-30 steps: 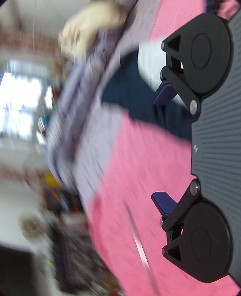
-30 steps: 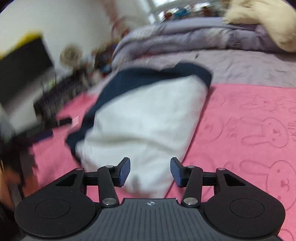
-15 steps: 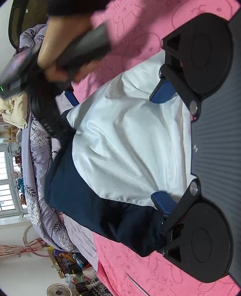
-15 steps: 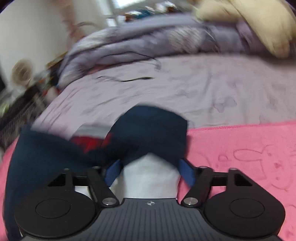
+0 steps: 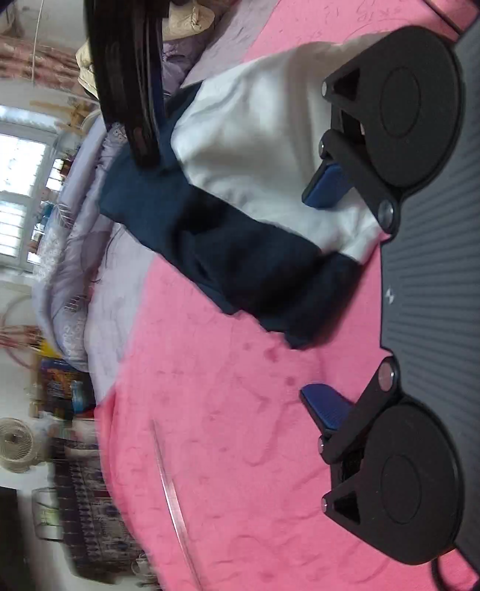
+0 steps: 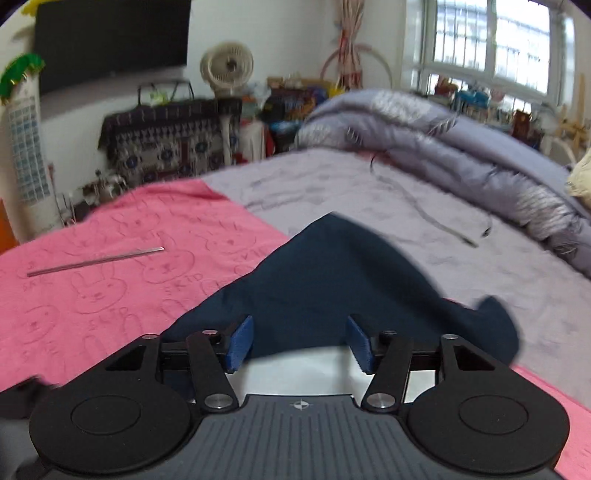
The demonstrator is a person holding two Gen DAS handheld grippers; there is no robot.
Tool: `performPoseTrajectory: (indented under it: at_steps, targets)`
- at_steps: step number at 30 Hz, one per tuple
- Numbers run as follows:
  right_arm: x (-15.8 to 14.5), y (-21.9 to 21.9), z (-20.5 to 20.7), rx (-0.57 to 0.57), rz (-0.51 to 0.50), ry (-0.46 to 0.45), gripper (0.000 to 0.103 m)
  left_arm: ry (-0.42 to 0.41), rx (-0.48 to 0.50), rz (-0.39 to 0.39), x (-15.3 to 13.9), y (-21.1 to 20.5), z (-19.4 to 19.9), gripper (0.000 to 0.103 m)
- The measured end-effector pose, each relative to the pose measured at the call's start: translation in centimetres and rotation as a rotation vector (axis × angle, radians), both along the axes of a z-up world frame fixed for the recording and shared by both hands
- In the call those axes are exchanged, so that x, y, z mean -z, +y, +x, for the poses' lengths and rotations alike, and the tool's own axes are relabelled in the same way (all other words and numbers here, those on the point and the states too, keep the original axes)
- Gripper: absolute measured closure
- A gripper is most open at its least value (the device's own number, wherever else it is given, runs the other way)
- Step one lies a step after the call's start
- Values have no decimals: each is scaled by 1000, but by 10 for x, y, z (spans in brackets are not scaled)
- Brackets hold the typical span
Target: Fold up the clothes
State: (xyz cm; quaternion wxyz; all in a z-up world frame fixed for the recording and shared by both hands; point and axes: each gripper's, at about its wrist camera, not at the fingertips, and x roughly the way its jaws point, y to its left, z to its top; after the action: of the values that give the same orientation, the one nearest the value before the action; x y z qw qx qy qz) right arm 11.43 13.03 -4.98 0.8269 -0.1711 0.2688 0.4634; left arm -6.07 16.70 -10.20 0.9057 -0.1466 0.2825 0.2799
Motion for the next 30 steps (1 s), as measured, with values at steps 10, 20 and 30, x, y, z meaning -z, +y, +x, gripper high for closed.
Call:
performPoseTrajectory:
  at_steps: [10,20,30]
  targets:
    - [1,1,18,138,75,79,33,-103,-6,-112,-4,14,-12,1]
    - [40,-209,-59,504,353,471,16,-165,-129,-112,-28,56,-24,0]
    - [90,-170,-36,422,564,693,15,101,-121,-22,-12,67,-7,0]
